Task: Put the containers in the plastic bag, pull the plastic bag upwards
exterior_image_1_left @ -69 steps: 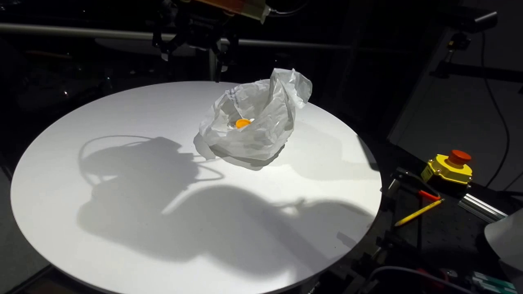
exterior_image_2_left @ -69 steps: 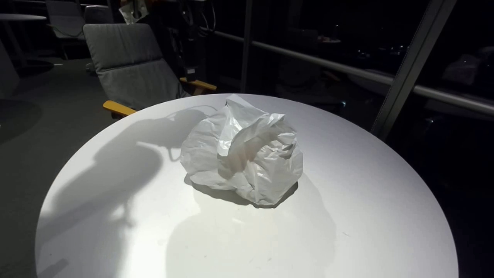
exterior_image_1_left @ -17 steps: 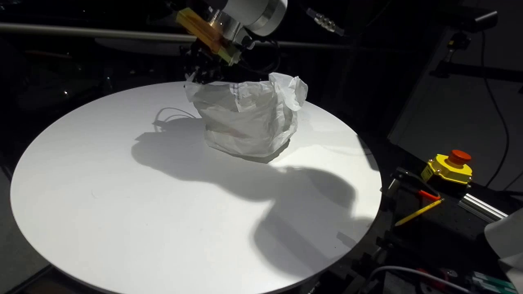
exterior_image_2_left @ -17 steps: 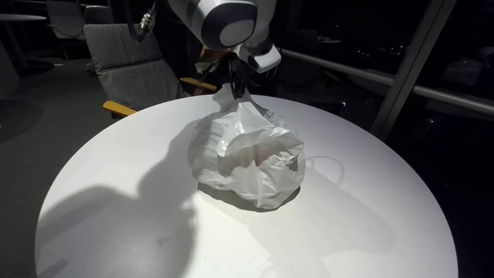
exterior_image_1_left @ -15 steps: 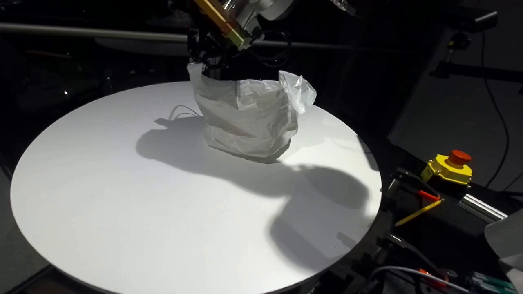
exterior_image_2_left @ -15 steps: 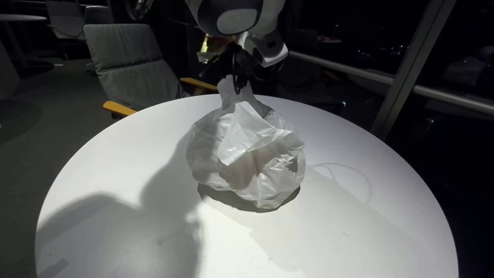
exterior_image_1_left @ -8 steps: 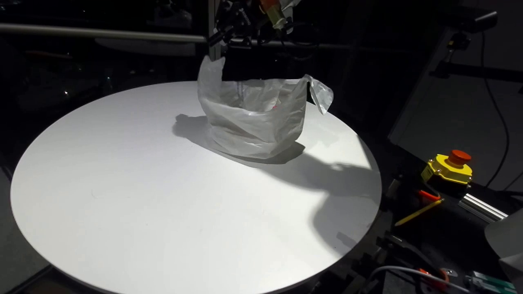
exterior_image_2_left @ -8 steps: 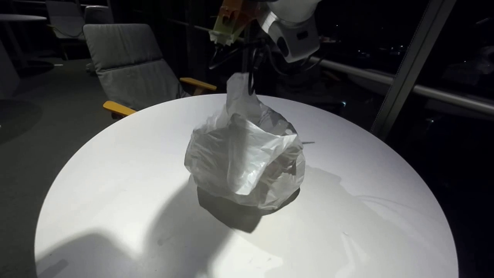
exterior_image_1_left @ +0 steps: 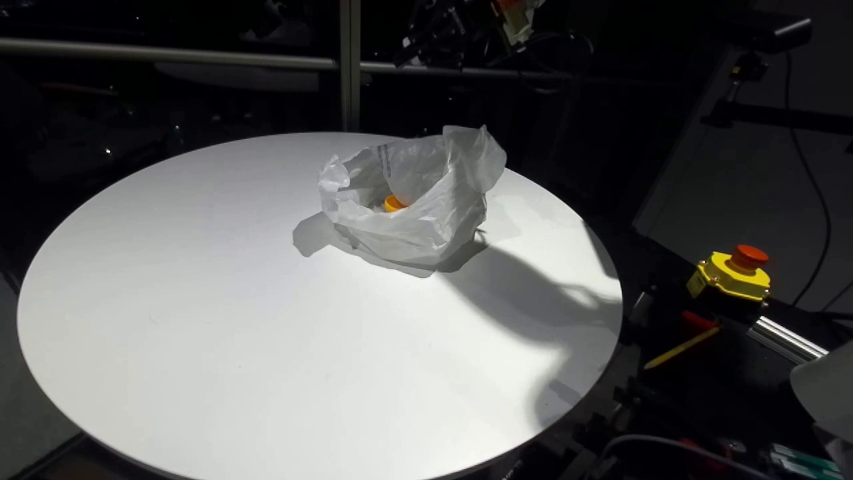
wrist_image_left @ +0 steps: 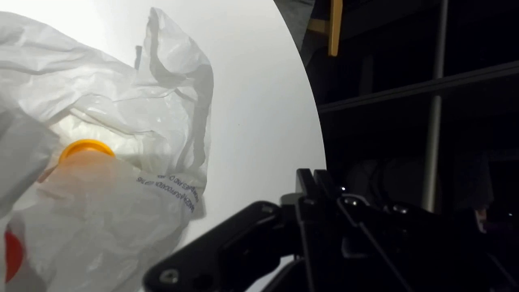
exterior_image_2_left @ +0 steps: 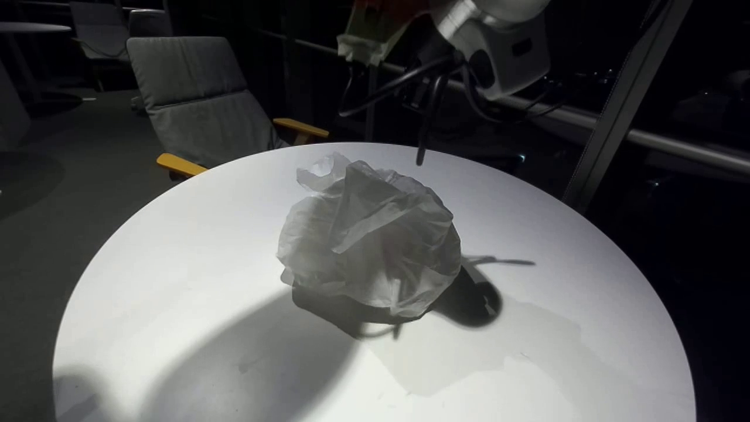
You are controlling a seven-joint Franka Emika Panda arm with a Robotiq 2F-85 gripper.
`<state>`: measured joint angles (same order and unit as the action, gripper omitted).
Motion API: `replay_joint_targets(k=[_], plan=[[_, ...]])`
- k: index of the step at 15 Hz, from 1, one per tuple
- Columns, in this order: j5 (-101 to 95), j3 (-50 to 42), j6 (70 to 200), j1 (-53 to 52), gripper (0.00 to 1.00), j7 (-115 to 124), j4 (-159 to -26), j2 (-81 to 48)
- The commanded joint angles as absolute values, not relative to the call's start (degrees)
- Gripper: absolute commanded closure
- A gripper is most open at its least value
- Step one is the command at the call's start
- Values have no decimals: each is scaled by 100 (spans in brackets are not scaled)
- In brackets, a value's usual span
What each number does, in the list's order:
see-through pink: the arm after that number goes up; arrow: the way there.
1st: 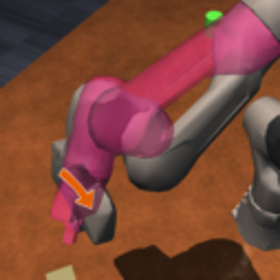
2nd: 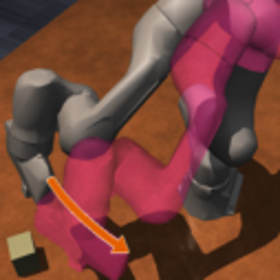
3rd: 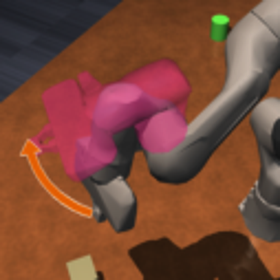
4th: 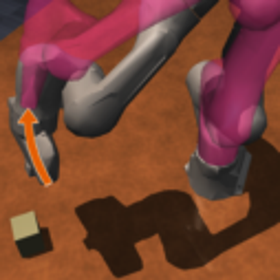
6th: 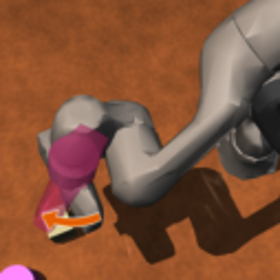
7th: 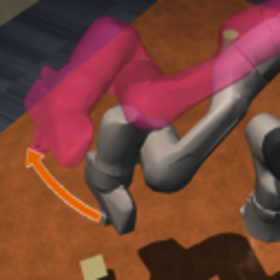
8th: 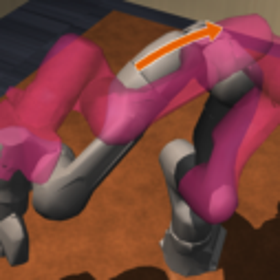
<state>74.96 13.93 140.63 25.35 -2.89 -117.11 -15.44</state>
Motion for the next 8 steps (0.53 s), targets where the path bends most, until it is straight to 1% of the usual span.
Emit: replay_joint_targets(k=[1, 3, 6, 7, 8], plan=[[6343, 333, 13640, 1623, 93, 769, -12385, -265], [5292, 51, 13602, 1271, 91, 1513, -12650, 202], [3759, -16, 13666, 945, 90, 2751, -12853, 775], [3253, 449, 13502, 1363, 90, 3164, -12836, 956], [2716, 643, 13291, 1456, 90, 3612, -12761, 1137]])
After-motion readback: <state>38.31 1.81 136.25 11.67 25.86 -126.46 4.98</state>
